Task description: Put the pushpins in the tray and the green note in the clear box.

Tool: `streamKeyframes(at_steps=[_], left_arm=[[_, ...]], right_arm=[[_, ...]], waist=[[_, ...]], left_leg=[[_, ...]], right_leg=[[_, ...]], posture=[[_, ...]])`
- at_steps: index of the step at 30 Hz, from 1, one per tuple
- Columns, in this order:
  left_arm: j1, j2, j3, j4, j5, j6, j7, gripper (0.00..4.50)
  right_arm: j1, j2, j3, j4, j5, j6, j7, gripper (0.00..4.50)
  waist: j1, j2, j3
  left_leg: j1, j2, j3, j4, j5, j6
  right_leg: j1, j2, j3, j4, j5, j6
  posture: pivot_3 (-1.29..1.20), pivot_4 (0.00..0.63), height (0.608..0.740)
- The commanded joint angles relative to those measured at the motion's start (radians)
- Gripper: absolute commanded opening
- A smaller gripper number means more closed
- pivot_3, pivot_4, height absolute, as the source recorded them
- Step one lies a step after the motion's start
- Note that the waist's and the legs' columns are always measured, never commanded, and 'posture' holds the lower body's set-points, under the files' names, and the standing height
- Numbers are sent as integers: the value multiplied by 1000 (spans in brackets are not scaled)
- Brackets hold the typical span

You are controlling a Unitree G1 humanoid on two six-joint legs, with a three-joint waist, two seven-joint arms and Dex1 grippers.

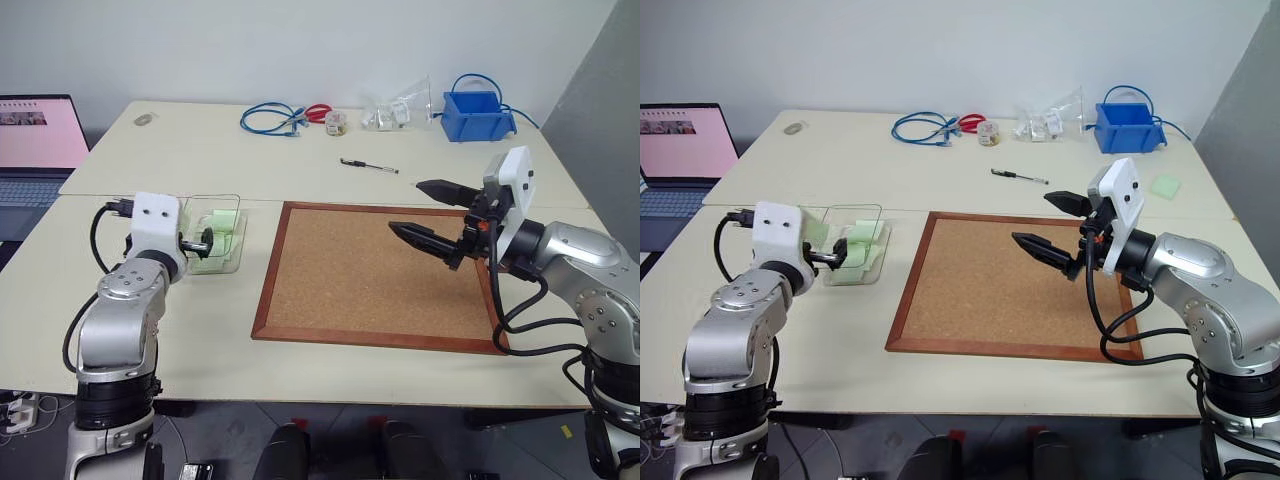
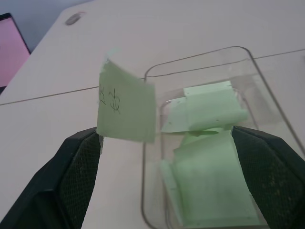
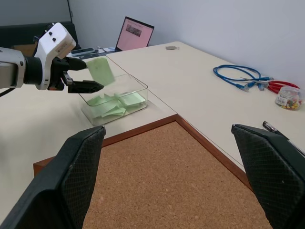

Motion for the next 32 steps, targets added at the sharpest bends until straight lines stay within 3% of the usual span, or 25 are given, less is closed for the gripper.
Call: streamKeyframes(at_steps=[1, 15, 22, 29, 32], left_arm=[[-10, 25, -1, -2, 12, -18, -18, 4476], [-28, 19, 5, 10, 1, -80, -48, 4476], [-36, -26, 79, -60, -113, -37, -90, 4476], [-10, 7, 95, -211, -286, 73, -221, 4476], [-6, -24, 115, -228, -307, 88, -191, 4476]], right_arm=[[0, 3, -16, -34, 4, -20, -8, 4500], [-8, 4, -16, -21, -5, -27, -4, 4500], [6, -15, -37, -42, 6, -9, -8, 4500], [130, -11, -83, -164, -48, 56, -183, 4500], [184, 9, -85, -208, -69, 71, -252, 4500]], waist=[[-1, 0, 0], [-1, 0, 0], [-1, 0, 0], [0, -1, 0], [0, -1, 0]], left_leg=[[0, 0, 0, 0, 0, 0], [0, 0, 0, 0, 0, 0], [0, 1, 0, 0, 0, 0], [-1, 1, 0, 0, 0, 0], [-1, 1, 0, 0, 0, 0]], right_leg=[[0, 0, 0, 0, 0, 0], [0, 0, 0, 0, 0, 0], [0, 0, 0, 0, 0, 0], [0, 0, 0, -1, 0, 0], [1, 0, 0, -1, 0, 0]], posture=[[0, 150, 740], [0, 150, 740], [0, 150, 740], [0, 150, 740], [0, 150, 740]])
